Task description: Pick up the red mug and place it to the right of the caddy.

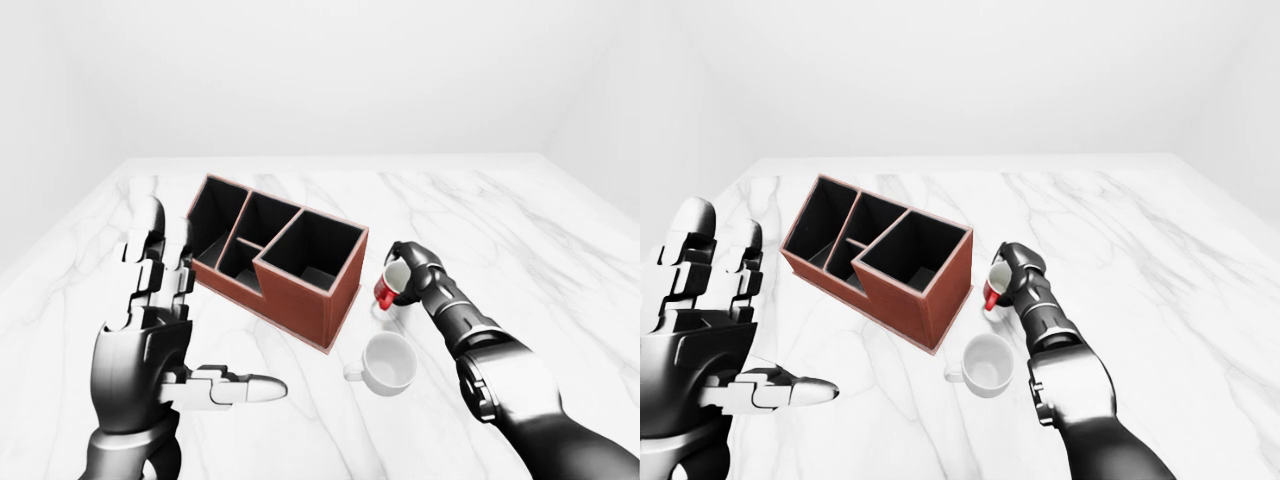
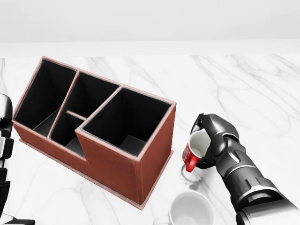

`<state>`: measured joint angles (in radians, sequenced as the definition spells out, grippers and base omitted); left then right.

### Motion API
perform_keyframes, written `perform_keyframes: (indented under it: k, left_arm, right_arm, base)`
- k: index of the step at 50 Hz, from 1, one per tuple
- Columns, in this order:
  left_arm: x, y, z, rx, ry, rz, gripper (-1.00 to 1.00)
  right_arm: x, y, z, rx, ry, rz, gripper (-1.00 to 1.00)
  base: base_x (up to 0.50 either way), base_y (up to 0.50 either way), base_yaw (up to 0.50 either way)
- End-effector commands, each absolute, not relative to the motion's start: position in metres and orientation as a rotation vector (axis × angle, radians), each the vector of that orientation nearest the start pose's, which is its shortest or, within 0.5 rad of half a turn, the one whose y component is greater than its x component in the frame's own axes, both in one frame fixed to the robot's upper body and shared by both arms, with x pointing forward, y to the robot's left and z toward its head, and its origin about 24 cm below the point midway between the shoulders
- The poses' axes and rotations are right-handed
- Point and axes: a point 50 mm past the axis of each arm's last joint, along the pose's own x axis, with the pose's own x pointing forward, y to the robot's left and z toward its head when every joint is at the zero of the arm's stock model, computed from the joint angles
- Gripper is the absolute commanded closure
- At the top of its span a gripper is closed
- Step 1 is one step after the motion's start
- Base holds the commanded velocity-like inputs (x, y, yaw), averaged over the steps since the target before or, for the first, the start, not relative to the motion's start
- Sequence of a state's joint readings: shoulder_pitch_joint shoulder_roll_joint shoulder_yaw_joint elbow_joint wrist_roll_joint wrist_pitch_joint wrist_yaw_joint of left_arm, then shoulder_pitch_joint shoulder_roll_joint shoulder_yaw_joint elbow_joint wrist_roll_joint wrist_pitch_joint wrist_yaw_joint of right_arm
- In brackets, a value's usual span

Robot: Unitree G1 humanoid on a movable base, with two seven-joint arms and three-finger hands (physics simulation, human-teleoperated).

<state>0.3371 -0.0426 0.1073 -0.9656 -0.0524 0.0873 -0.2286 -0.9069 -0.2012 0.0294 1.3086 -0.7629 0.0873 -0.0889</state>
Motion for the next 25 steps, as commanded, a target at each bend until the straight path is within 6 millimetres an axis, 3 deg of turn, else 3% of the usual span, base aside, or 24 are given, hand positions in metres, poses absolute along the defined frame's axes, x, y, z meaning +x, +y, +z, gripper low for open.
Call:
perform_keyframes:
  k: [1, 25]
  left_arm:
    - [0.152, 0.167, 0.180, 0.078, -0.542, -0.047, -1.00]
    - [0.149, 0.166, 0.183, 0.077, -0.560, -0.053, -1.00]
  right_arm:
    - [0.381, -0.181, 0.044, -1.080, 0.386, 0.010, 1.00]
    - [0.375, -0.168, 0.030, -1.104, 0.413, 0.081, 1.00]
  base:
    - [0.00, 0.00, 0.00]
    - [0.00, 0.00, 0.00]
